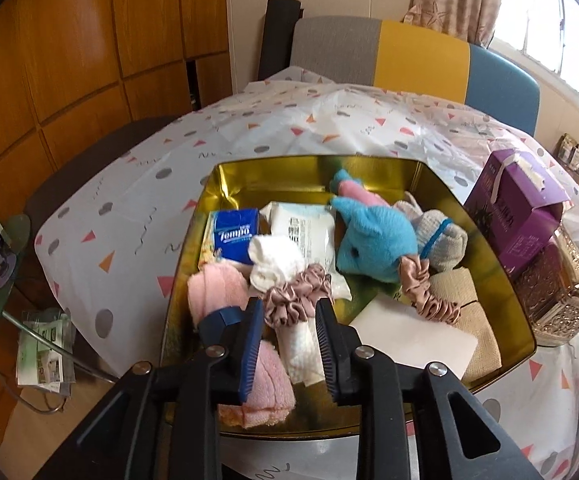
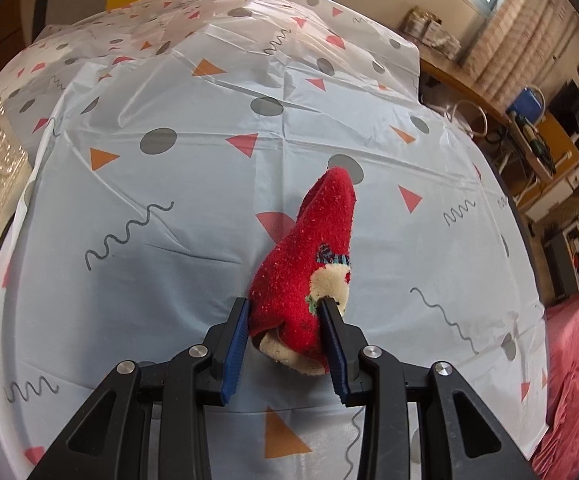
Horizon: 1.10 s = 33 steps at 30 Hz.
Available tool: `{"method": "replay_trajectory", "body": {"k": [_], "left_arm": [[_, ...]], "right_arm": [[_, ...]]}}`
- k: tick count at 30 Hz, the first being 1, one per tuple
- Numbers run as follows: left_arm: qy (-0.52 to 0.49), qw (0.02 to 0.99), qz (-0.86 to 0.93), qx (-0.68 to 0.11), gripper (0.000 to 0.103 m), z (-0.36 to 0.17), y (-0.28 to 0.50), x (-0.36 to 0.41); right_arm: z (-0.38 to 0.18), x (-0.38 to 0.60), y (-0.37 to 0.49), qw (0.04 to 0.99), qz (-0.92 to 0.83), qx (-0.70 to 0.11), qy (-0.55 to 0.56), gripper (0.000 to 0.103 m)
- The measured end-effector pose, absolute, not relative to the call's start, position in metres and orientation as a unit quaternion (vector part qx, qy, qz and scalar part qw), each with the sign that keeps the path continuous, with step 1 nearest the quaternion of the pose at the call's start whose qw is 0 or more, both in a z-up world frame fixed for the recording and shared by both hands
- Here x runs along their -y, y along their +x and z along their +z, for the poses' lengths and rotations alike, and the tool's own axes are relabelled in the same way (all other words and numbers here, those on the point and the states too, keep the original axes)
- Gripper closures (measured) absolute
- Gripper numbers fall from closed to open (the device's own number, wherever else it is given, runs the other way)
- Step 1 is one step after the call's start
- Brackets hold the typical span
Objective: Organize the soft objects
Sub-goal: 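Carry the red sock into the gold tray and open the right gripper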
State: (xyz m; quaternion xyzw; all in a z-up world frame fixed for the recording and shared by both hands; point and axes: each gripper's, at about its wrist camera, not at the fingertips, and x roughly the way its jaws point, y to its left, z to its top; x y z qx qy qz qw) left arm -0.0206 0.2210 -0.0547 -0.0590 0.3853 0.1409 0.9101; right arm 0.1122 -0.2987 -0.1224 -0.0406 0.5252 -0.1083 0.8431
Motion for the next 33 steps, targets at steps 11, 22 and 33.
{"method": "replay_trajectory", "body": {"k": [11, 22, 33], "left_arm": [[-0.064, 0.916, 0.146, -0.369, 0.069, -0.043, -0.025, -0.225], [-0.069, 0.916, 0.156, -0.362, 0.058, -0.041, -0.033, -0.233], [-0.069, 0.92, 0.156, -0.352, 0.058, -0.035, -0.037, -0.233]], "right_arm": [[-0.115, 0.264, 0.125, 0.845, -0.088, -0.528, 0.022, 0.069], [-0.11, 0.251, 0.161, 0.839, -0.104, -0.532, 0.046, 0.073], [-0.083, 0.243, 0.176, 0.851, -0.088, -0.515, 0.052, 0.084]]}}
